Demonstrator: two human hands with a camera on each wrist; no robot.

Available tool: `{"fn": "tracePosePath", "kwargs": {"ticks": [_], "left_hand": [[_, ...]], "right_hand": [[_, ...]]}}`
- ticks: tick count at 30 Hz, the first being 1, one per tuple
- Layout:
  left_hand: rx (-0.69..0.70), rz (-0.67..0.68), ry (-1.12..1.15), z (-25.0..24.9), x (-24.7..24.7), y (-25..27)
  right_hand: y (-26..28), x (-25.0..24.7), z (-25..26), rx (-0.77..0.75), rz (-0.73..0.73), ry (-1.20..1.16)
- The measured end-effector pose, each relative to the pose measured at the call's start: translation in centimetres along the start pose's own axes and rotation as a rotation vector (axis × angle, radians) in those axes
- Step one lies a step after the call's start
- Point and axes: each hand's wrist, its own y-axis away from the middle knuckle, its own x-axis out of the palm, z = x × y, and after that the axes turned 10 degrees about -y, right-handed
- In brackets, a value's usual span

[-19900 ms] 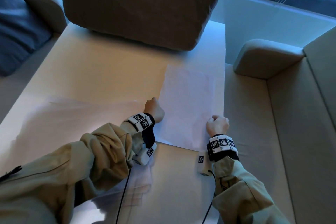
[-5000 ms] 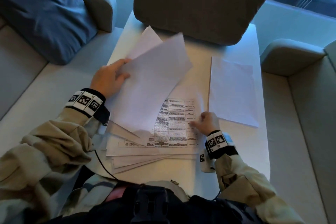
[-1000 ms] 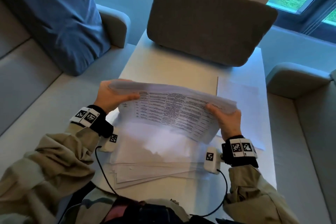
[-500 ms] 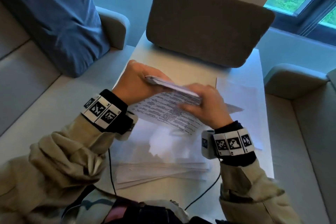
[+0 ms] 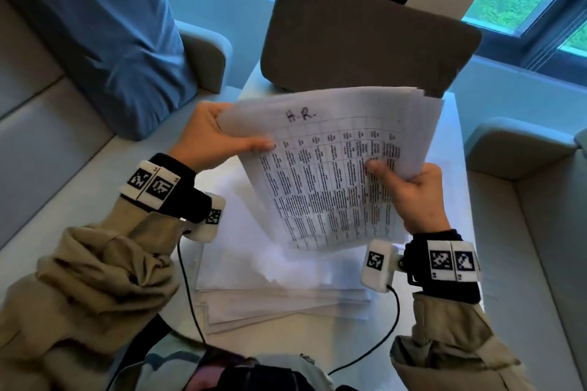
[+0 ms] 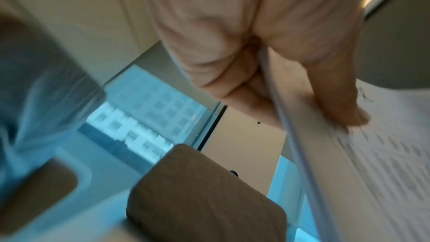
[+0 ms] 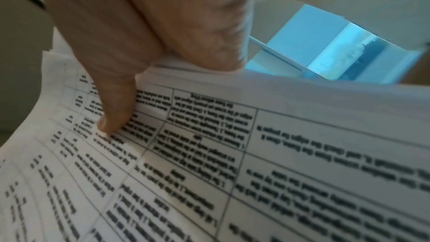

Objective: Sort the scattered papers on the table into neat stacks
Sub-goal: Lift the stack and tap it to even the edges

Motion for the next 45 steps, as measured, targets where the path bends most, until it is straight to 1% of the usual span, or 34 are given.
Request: {"fn": "tracePosePath", "kwargs": {"ticks": [2,3,6,10,13,16,18,19,20,21,23,24,26,28,30,32,34,35,37,38,39,40,42,44,45], "left_hand": [[0.028,-0.028,0.16,0.2,0.9,0.2],[0.036,-0.021,0.194,0.2,1.4,0.4],[0.036,-0.004,0.146,0.2,3.0,1.0],[-0.006,-0.068,0.172,0.7,3.6,1.1],[-0.017,-0.084,0.163,0.5,3.9,1.3],[-0.012,-0.101,0.117,-0.7,4.2,1.4],[0.0,-0.148,0.131,-1.2,4.0,1.3],[0.036,-0.179,0.146,-1.4,3.7,1.2],[0.103,-0.211,0.145,-1.4,3.5,1.1],[0.184,-0.228,0.131,-1.3,3.3,1.0],[0.304,-0.24,0.113,-1.2,3.2,0.9],[0.34,-0.25,0.079,-1.1,3.3,0.9],[0.382,-0.244,-0.022,-0.6,3.0,0.5],[0.407,-0.219,-0.125,-0.1,2.6,0.1],[0.394,-0.213,-0.124,0.1,2.5,-0.1],[0.391,-0.239,-0.083,-0.4,2.7,-0.1],[0.324,-0.236,-0.014,-0.6,2.8,0.0],[0.263,-0.194,0.033,-0.4,2.8,0.1],[0.128,-0.076,0.104,0.2,3.2,0.5],[0.063,-0.039,0.105,0.7,3.6,0.7],[0.012,-0.035,0.08,0.8,3.9,0.9],[-0.028,-0.056,0.055,0.7,4.3,1.2],[-0.054,-0.125,0.054,0.0,4.8,1.4],[-0.028,-0.192,0.065,-1.2,4.7,1.2],[-0.007,-0.202,0.077,-1.9,4.5,1.0]], "right_hand": [[0.2,0.3,0.1,0.006,0.001,-0.082],[0.3,0.6,0.1,-0.004,-0.008,-0.109],[0.2,1.7,0.1,-0.012,-0.058,-0.179],[0.1,2.3,-0.3,-0.021,-0.118,-0.22],[0.2,2.9,-0.6,-0.001,-0.108,-0.209],[0.5,3.7,0.2,-0.015,-0.083,-0.22],[0.4,3.9,1.0,-0.041,-0.078,-0.214],[0.3,4.0,1.3,-0.065,-0.094,-0.204],[0.1,4.0,1.4,-0.111,-0.126,-0.172],[0.0,4.0,1.4,-0.191,-0.164,-0.117],[-0.4,3.8,1.1,-0.407,-0.217,0.053],[-0.5,3.7,0.8,-0.502,-0.217,0.126],[-0.9,3.6,0.5,-0.643,-0.177,0.235],[-1.1,3.4,0.5,-0.704,-0.169,0.279],[-1.3,3.3,0.5,-0.688,-0.197,0.273],[-1.3,3.5,0.8,-0.618,-0.234,0.208],[-1.0,3.7,1.0,-0.447,-0.276,0.079],[-0.9,3.6,0.8,-0.351,-0.271,0.029],[-0.6,3.3,-0.3,-0.149,-0.164,-0.052],[-0.3,3.1,-1.0,-0.062,-0.087,-0.077],[-0.1,3.0,-1.6,-0.011,-0.03,-0.082],[0.2,2.9,-1.8,0.001,-0.004,-0.083],[0.4,3.0,-1.4,-0.018,-0.019,-0.087],[0.3,3.1,-0.4,-0.075,-0.046,-0.109],[0.1,3.1,0.3,-0.115,-0.048,-0.123]]}}
